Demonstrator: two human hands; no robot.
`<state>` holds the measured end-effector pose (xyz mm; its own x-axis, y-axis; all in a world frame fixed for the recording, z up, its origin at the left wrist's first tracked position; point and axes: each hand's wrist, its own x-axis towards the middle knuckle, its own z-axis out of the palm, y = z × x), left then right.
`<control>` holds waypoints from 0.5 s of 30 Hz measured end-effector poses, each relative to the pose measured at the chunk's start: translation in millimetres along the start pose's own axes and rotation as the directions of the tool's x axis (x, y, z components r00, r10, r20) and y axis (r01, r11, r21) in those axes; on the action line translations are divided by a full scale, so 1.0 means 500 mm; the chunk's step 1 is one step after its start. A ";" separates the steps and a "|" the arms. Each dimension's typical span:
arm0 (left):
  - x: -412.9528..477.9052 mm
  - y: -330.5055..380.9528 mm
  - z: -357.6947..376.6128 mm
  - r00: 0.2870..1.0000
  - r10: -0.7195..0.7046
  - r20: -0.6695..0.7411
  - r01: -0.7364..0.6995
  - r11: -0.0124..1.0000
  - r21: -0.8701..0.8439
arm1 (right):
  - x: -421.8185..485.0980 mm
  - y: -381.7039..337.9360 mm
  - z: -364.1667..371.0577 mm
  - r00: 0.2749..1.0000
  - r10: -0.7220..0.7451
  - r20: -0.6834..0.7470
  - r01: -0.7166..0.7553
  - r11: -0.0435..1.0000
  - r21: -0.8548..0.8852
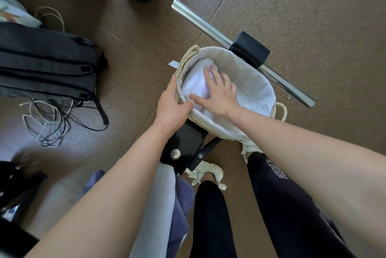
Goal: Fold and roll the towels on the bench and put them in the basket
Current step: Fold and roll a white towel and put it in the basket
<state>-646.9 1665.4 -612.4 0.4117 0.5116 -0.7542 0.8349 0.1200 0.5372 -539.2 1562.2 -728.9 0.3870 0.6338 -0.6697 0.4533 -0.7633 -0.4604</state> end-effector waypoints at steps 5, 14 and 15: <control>0.012 -0.007 0.009 0.999 0.033 -0.021 -0.032 0.999 0.038 | 0.019 -0.030 0.002 0.996 0.087 0.025 -0.085 0.992 -0.096; -0.008 -0.016 -0.008 0.983 -0.184 0.027 0.185 0.961 -0.204 | -0.042 -0.015 -0.068 0.996 0.034 0.083 -0.040 0.997 0.069; -0.018 -0.011 -0.011 0.979 -0.206 0.014 0.204 0.957 -0.208 | -0.057 -0.009 -0.074 0.997 0.028 0.077 -0.036 0.993 0.112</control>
<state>-657.1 1664.8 -606.7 0.2362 0.4641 -0.8537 0.8068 0.3960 0.4385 -522.9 1552.1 -686.2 0.3365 0.6009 -0.7251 0.3465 -0.7950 -0.4980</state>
